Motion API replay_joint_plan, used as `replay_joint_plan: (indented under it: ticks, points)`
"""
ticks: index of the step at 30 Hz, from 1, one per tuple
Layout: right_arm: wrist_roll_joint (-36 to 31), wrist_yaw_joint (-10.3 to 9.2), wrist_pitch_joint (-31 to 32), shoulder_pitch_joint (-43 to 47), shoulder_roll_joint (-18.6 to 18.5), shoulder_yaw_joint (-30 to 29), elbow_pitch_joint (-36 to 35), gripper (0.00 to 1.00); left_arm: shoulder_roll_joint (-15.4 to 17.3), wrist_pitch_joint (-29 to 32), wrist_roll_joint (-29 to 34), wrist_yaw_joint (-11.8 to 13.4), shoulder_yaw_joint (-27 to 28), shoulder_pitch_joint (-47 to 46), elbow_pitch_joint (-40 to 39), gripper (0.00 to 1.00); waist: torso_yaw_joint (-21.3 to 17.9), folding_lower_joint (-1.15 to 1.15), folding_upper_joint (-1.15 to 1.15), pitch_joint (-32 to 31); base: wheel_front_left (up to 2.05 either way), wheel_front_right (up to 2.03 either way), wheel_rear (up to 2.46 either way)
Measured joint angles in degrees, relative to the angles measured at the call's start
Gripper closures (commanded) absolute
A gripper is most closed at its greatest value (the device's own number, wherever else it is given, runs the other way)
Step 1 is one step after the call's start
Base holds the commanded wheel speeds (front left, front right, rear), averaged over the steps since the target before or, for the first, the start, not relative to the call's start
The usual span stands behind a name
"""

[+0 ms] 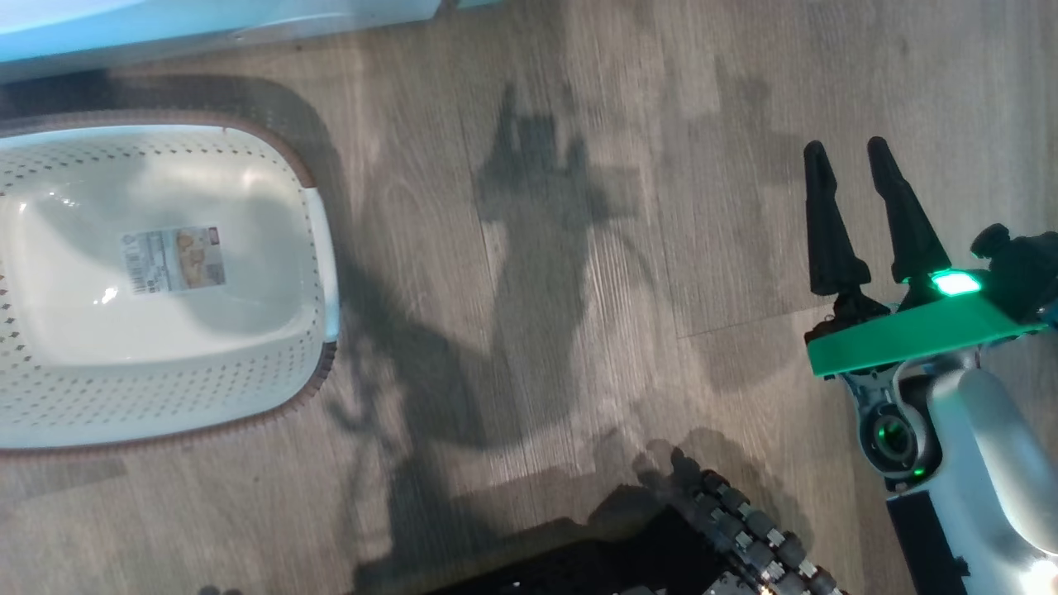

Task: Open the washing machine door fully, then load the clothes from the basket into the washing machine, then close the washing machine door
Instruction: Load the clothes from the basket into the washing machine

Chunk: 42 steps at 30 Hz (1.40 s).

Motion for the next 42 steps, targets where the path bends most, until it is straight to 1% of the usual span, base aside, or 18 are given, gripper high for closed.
replay_joint_plan:
  ticks: [6, 9, 14, 23, 29, 30, 31, 32, 35, 42]
  points:
    - [0.10, 0.00, -0.01, -0.03, 0.03, 0.78, -0.10, 0.00, 1.65, -6.32, 4.07, -0.02, -0.38, -3.80, 2.24, 1.00, -1.31, 0.00, 0.00, 1.28, 0.00, 0.00, 0.00]
    - [0.60, 0.00, -0.13, -0.11, 0.04, 1.31, -0.21, 0.00, 1.94, -9.72, 6.00, -0.07, -0.97, -6.71, 3.67, 1.00, -2.13, 0.00, 0.00, 2.12, 0.00, 0.00, 0.00]
    - [0.73, 0.00, -0.15, -0.44, 0.07, 1.68, -0.37, 0.00, 2.08, -13.26, 7.97, -0.64, -1.94, -10.71, 6.90, 1.00, -3.44, 0.00, 0.00, 3.40, 0.00, 0.00, 0.00]
    - [1.10, 0.00, -0.15, -0.65, 0.08, 1.91, -0.33, 0.00, 1.29, -13.74, 9.01, -2.50, -3.69, -15.23, 12.84, 1.00, -3.37, 0.00, 0.00, 4.77, 0.00, 0.00, 0.00]
    - [1.07, 0.00, -0.15, -1.59, 0.08, 1.82, -0.33, 0.00, -0.30, -10.85, 6.36, -4.60, -3.66, -15.95, 15.27, 1.00, -2.52, 0.00, 0.00, 4.99, 0.00, 0.00, 0.00]
    - [1.04, 0.00, -0.15, -1.59, 0.08, 1.76, -0.33, 0.00, -0.55, -10.87, 6.16, -4.70, -3.64, -15.95, 15.30, 0.54, -2.36, 0.00, 0.00, 5.02, 0.00, 0.00, 0.00]
    - [0.99, 0.00, -0.15, -1.59, 0.08, 1.66, -0.33, 0.00, -0.85, -10.87, 5.66, -4.91, -3.56, -15.95, 15.32, 0.04, -2.19, 0.00, 0.00, 5.05, 0.00, 0.00, 0.00]
    - [0.99, 0.00, -0.15, -1.59, 0.08, 1.46, -0.31, 0.00, -1.16, -10.87, 5.15, -5.17, -3.56, -15.95, 15.33, 0.00, -1.96, 0.00, 0.00, 5.06, 0.00, 0.00, 0.00]
    - [0.44, 0.00, -0.15, -1.59, 0.08, 0.68, -0.15, 0.00, -2.14, -11.03, 4.33, -5.44, -3.53, -15.89, 15.32, 0.00, -1.15, 0.00, 0.00, 4.88, 0.00, 0.00, 0.00]
    - [-0.53, 0.00, -0.15, -1.60, 0.08, -0.34, -0.04, 0.00, -2.86, -12.23, 2.82, -5.91, -3.36, -14.48, 14.38, 0.00, 0.58, 0.00, 0.00, 4.01, 0.00, 0.00, 0.00]
